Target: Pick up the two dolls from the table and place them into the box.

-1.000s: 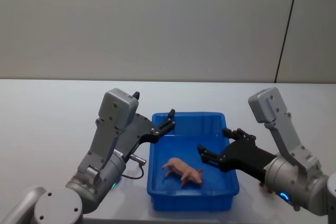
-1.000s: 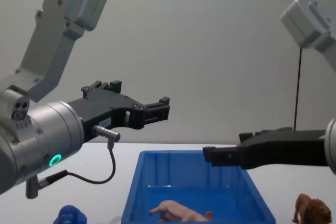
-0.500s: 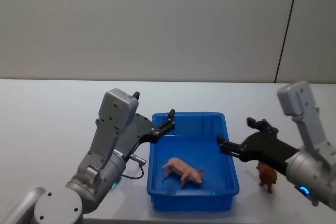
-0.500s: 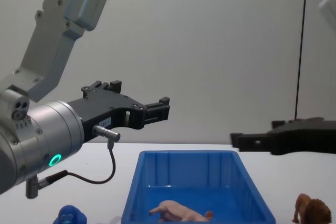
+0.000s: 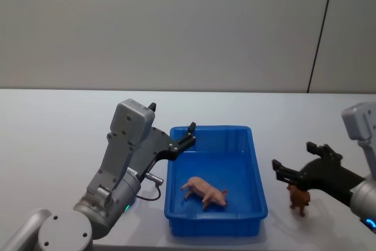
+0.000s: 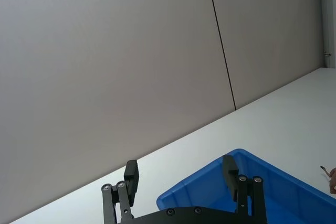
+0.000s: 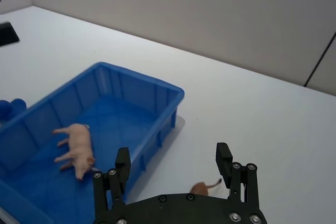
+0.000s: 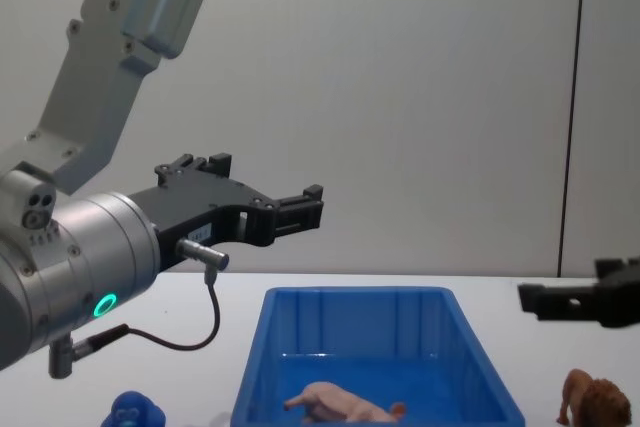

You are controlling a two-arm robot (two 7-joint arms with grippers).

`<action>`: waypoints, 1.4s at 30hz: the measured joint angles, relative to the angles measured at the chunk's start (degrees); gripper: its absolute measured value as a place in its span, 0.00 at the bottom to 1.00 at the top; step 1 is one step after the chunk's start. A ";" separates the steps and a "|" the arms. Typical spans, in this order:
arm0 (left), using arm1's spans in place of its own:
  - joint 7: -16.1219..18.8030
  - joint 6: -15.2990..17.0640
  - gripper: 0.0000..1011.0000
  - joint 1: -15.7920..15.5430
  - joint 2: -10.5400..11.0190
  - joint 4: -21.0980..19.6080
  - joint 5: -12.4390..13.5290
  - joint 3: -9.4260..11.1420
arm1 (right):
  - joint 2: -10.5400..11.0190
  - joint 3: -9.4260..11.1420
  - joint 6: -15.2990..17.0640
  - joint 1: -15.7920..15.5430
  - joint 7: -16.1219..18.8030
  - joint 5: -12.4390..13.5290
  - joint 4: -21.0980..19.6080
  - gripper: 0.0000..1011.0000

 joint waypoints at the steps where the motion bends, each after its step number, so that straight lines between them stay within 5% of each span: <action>1: 0.00 0.00 0.99 0.00 0.00 0.00 0.00 0.00 | 0.25 0.12 0.00 -0.21 0.00 0.01 0.07 0.99; 18: 0.00 0.00 0.99 0.00 0.00 0.00 0.00 0.00 | 2.60 0.42 0.05 -3.10 1.18 -1.35 1.90 0.99; 35: 0.00 0.00 0.99 0.00 0.00 0.00 0.00 0.00 | 1.47 -0.90 1.19 -3.33 0.09 -2.93 3.98 0.99; 42: 0.00 0.00 0.99 0.00 0.00 0.00 0.00 0.00 | 0.45 -1.26 1.73 -2.68 -1.12 -2.90 5.01 0.85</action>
